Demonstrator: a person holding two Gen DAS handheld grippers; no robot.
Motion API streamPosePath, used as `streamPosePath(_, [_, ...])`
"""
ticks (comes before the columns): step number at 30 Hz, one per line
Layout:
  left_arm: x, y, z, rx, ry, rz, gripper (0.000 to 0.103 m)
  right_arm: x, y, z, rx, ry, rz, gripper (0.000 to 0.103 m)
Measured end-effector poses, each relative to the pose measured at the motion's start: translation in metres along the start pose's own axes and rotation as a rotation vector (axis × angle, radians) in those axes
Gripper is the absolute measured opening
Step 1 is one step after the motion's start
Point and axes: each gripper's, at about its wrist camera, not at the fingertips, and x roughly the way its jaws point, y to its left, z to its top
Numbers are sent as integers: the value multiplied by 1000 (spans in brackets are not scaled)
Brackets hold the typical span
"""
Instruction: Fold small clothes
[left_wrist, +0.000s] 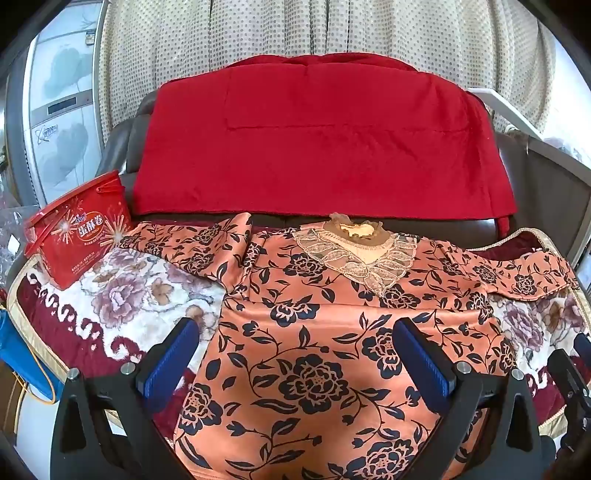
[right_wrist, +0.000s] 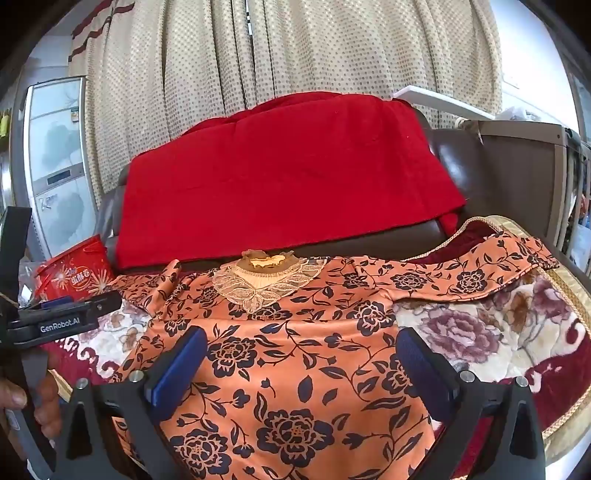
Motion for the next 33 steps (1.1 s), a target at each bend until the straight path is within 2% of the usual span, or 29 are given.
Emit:
streamPosePath(27, [-3, 0, 1, 1, 7, 5, 103, -2, -1, 2, 4, -24, 3, 103])
streamPosePath(30, [-4, 2, 1, -3, 7, 4, 103, -2, 2, 2, -3, -11, 4, 103])
streamPosePath(33, [-5, 3, 1, -3, 5, 4, 103, 0, 4, 1, -7, 38, 0, 103])
